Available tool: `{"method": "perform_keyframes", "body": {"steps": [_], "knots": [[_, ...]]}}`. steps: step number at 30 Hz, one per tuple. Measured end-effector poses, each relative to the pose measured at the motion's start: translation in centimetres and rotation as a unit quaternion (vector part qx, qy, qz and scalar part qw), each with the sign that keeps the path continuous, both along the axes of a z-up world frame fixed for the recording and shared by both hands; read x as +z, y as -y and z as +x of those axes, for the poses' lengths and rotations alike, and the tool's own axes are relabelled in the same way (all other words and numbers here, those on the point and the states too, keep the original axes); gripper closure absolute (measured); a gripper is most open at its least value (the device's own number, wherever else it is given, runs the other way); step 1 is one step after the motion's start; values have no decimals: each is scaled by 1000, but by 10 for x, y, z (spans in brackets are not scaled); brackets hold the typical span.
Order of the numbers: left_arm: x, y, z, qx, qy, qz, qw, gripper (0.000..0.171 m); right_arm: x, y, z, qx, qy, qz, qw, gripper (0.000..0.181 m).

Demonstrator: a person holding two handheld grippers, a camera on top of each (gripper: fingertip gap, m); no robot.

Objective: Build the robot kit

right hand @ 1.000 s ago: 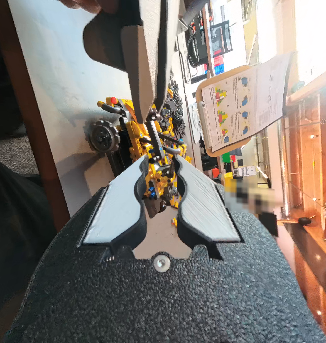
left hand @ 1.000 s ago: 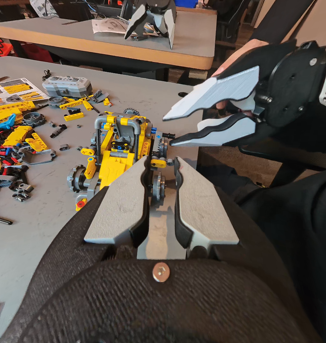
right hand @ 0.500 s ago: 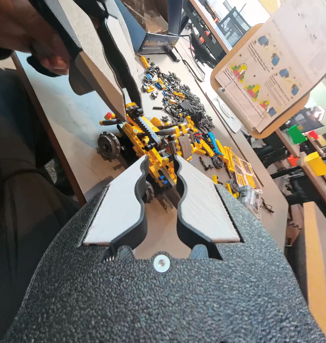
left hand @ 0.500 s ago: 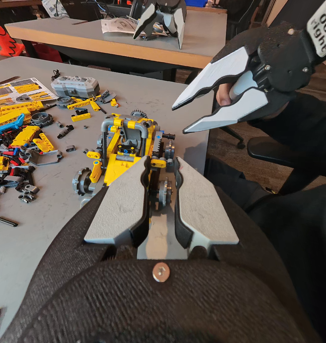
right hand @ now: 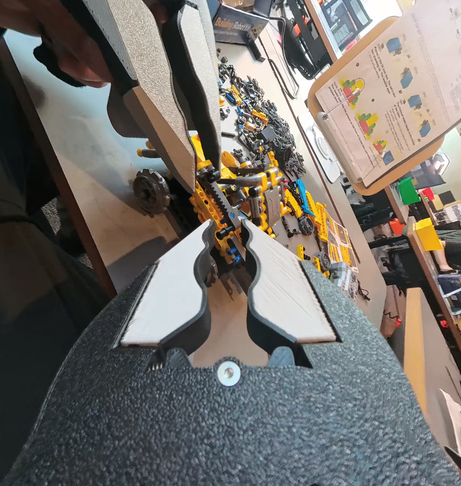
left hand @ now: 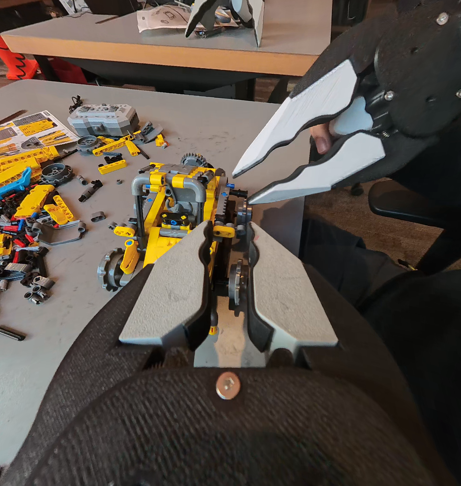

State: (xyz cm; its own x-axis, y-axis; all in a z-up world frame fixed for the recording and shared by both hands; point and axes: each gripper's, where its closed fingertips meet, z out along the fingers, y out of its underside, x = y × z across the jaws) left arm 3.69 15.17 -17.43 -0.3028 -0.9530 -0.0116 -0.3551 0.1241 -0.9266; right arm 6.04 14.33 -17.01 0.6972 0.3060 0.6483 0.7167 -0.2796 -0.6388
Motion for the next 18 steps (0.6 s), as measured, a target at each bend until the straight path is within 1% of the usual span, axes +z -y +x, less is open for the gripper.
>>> {"method": "perform_keyframes", "body": {"steps": [6,11,14,18], "knots": [[-2,-1,-1,0,-1,-5,1000,149,-3,-4,3,-13,30,-5,999,161],[2,-3,-1,1,2,-11,1000,149,-4,-8,-2,-6,71,-15,997,162],[3,-3,-3,1,5,-4,1000,149,6,-5,-4,-9,40,-3,999,162],[0,-3,-5,1,2,-5,1000,149,10,4,1,-17,-30,3,999,159]]}}
